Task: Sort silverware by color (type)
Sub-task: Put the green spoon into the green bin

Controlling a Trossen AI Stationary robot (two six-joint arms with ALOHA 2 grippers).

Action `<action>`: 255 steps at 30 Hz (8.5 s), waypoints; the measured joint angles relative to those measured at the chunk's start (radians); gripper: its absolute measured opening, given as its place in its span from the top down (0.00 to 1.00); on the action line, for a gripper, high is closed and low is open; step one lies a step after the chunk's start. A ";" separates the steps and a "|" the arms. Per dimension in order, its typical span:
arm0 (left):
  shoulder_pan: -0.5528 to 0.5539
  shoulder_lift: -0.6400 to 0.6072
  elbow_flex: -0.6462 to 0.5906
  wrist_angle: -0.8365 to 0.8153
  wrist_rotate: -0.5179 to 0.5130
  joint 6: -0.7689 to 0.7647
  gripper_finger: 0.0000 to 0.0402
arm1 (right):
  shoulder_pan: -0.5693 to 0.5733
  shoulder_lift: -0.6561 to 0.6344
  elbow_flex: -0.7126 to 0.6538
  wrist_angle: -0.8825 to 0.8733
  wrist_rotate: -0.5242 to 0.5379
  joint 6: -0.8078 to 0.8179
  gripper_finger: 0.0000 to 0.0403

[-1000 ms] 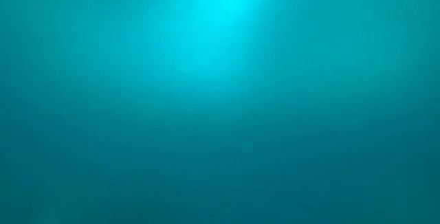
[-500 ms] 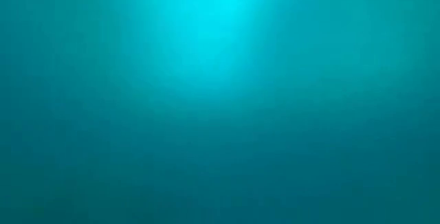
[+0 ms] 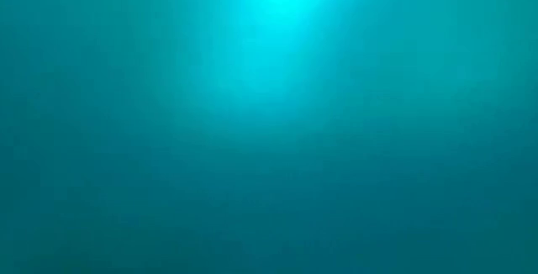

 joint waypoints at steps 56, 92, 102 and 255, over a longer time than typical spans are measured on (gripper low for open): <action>-0.016 -0.162 0.068 -0.119 -0.110 0.140 0.73 | 0.000 0.000 0.021 -0.016 0.000 0.069 0.67; -0.750 0.014 0.125 -0.132 0.058 -1.397 0.73 | 0.001 0.000 0.021 -0.008 0.000 0.068 0.67; -0.749 0.124 0.126 0.128 -0.127 -0.782 0.73 | 0.001 0.000 0.021 -0.012 -0.001 0.061 0.67; -0.719 0.357 0.273 0.249 -0.242 -0.310 0.92 | 0.001 -0.001 0.021 0.082 -0.001 0.045 0.67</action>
